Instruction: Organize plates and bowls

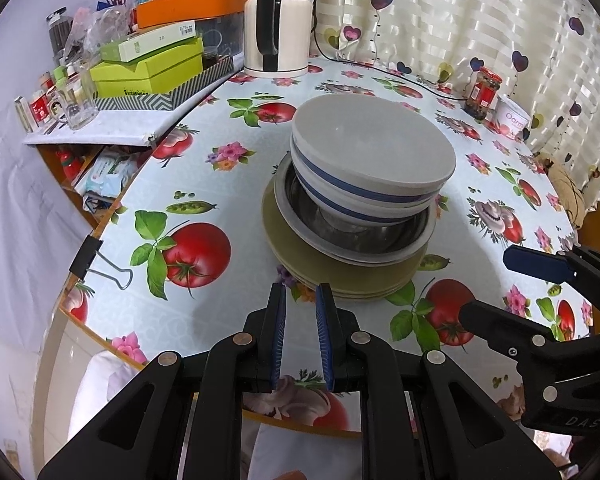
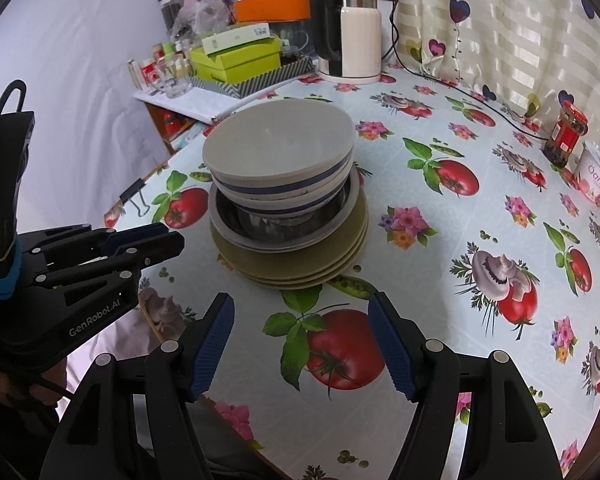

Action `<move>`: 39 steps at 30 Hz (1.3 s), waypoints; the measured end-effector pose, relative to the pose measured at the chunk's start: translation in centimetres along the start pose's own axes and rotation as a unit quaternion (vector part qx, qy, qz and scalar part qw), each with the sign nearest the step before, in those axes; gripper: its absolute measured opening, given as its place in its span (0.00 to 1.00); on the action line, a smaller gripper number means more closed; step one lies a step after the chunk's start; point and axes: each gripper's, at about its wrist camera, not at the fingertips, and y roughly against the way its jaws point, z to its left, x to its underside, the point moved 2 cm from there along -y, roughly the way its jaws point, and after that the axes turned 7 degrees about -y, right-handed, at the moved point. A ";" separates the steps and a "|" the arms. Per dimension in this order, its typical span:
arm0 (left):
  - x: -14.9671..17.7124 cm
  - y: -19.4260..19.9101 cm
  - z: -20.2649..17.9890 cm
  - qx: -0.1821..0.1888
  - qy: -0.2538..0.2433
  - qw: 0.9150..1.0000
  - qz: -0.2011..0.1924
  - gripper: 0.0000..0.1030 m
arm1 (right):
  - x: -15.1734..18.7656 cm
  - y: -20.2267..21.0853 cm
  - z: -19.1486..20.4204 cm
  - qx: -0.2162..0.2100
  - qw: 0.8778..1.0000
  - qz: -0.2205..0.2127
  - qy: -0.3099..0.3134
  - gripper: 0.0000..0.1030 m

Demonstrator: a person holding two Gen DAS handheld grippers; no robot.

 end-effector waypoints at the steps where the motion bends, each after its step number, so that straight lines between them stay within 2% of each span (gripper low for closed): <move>1: 0.0 0.0 0.0 0.000 0.000 1.000 0.001 0.15 | 0.0 0.0 0.0 0.000 1.000 0.000 0.000 0.68; 39: 0.1 -0.6 0.1 0.005 0.001 1.000 0.007 0.15 | 0.0 -0.6 0.1 0.002 1.000 0.006 0.001 0.69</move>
